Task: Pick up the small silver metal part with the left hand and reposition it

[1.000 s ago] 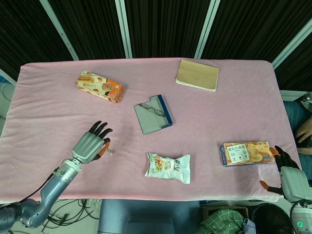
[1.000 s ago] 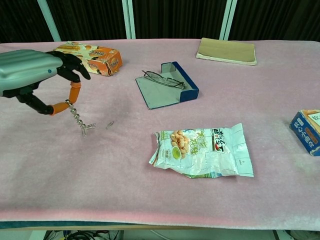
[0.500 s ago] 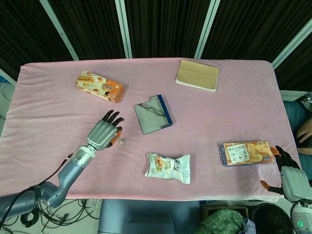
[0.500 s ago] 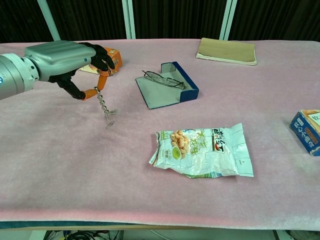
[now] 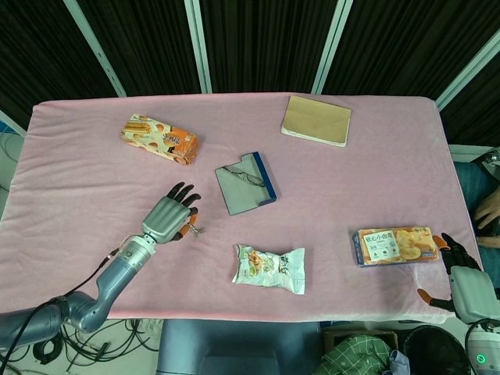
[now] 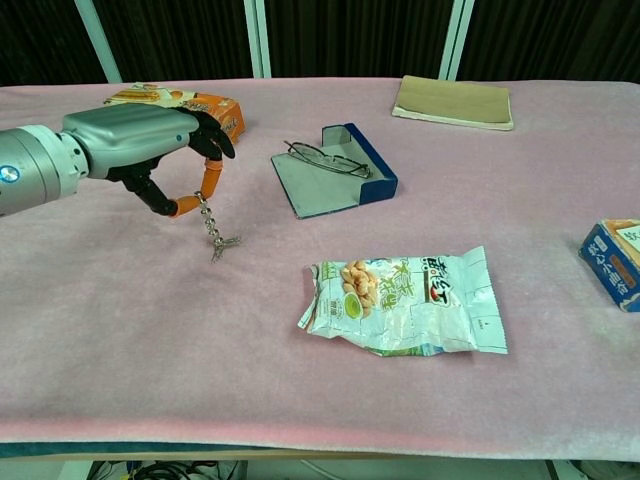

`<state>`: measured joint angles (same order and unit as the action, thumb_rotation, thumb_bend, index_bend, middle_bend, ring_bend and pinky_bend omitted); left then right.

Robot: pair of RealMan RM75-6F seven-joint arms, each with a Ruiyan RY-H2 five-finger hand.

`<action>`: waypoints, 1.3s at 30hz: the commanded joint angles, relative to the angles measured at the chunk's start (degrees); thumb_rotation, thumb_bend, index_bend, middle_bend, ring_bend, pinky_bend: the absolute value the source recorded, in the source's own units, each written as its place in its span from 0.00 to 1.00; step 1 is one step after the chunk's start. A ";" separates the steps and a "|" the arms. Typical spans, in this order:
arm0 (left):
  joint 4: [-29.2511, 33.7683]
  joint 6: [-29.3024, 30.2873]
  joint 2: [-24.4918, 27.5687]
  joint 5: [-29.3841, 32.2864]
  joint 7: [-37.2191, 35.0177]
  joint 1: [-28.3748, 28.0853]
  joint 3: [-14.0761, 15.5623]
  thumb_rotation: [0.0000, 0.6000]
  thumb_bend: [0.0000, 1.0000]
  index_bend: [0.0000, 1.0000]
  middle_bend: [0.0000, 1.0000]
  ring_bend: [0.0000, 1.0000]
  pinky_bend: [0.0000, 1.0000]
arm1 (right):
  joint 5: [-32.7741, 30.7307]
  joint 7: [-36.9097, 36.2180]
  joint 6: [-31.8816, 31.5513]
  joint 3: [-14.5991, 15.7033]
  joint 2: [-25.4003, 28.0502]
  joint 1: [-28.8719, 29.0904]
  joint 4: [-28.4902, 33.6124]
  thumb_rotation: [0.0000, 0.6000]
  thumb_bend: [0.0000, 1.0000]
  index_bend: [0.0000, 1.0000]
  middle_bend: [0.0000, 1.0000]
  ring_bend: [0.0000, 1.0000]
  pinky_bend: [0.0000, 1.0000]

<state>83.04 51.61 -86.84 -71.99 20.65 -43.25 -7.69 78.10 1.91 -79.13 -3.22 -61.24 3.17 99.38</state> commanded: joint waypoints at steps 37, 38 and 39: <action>-1.53 3.12 -2.10 -3.92 -10.24 -0.55 -0.33 1.00 0.43 0.56 0.18 0.00 0.00 | -0.33 -0.03 -0.07 -0.14 0.05 -0.04 0.08 1.00 0.09 0.00 0.00 0.05 0.18; -1.77 2.98 -2.29 -4.08 -10.70 -0.65 -0.29 1.00 0.43 0.56 0.18 0.00 0.00 | -0.35 -0.04 -0.05 -0.15 0.05 -0.02 0.06 1.00 0.09 0.00 0.00 0.05 0.18; -1.99 2.80 -2.45 -4.13 -11.09 -0.72 -0.25 1.00 0.43 0.56 0.18 0.00 0.00 | -0.33 -0.07 -0.05 -0.16 0.05 -0.02 0.04 1.00 0.09 0.00 0.00 0.05 0.18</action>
<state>81.42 54.65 -88.96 -75.86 10.04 -43.76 -7.93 77.77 1.83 -79.18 -3.37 -61.19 3.15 99.43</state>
